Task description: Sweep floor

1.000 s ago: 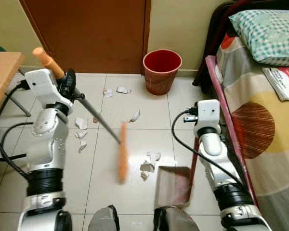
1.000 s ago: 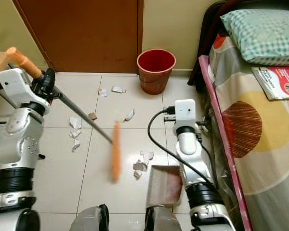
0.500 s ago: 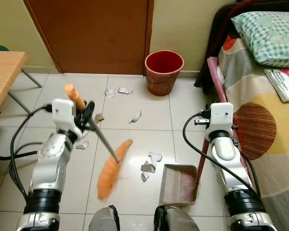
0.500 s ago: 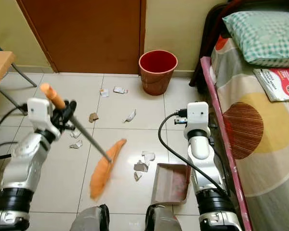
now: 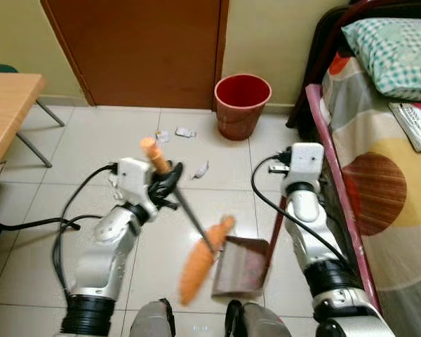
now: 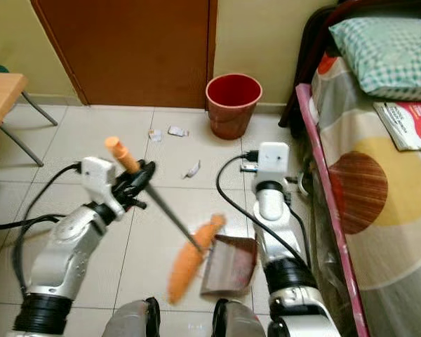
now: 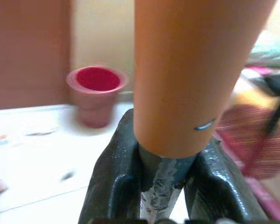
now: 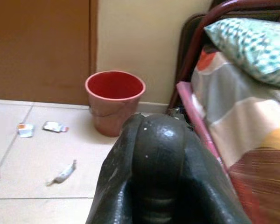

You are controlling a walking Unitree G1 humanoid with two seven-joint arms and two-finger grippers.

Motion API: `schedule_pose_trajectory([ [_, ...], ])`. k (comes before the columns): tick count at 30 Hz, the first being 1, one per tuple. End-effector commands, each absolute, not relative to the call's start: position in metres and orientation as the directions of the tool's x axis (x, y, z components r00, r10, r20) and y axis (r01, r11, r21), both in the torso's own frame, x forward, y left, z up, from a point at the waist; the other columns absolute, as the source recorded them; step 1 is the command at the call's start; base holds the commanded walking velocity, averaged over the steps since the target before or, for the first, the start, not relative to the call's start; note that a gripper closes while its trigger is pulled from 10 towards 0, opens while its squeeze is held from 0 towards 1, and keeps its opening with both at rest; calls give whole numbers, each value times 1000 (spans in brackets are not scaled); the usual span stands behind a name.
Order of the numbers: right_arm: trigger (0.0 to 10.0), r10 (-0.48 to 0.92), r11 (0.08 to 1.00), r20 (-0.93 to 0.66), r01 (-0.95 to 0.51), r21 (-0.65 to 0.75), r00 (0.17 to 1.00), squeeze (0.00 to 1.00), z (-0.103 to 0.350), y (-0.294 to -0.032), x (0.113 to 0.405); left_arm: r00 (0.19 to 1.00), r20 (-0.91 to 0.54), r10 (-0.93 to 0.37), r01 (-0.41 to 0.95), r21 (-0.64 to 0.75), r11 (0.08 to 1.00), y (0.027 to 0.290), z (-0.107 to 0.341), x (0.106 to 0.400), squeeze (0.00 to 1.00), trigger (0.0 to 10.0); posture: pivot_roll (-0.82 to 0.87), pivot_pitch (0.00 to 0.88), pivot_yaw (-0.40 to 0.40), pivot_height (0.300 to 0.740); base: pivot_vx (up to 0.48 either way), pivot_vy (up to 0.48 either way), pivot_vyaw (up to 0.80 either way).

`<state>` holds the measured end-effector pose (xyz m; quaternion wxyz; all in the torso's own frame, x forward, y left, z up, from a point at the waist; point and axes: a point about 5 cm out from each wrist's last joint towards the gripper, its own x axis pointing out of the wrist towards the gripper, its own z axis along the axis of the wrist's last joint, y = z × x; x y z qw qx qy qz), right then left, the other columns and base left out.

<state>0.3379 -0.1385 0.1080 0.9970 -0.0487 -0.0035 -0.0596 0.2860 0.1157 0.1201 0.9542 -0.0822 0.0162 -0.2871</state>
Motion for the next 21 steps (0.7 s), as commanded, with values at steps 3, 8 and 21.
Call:
schedule_pose_trajectory([
  [3, 10000, -87, 993, 26, 88, -77, 996, 0, 112, -128, 341, 770, 109, -629, 635, -231, 737, 92, 138, 280, 0, 10000, 45, 157, -44, 740, 0, 0, 0],
  [8, 10000, -59, 997, 25, 61, -57, 998, 0, 111, -118, 340, 807, 176, -564, 591, -235, 772, 96, 152, 288, 0, 10000, 46, 160, -42, 740, 0, 0, 0],
  [21, 10000, -45, 998, 23, 46, -32, 999, 0, 106, -125, 337, 925, 275, -264, 317, -170, 933, 172, 192, 314, 0, 10000, 45, 163, -44, 740, 0, 0, 0],
])
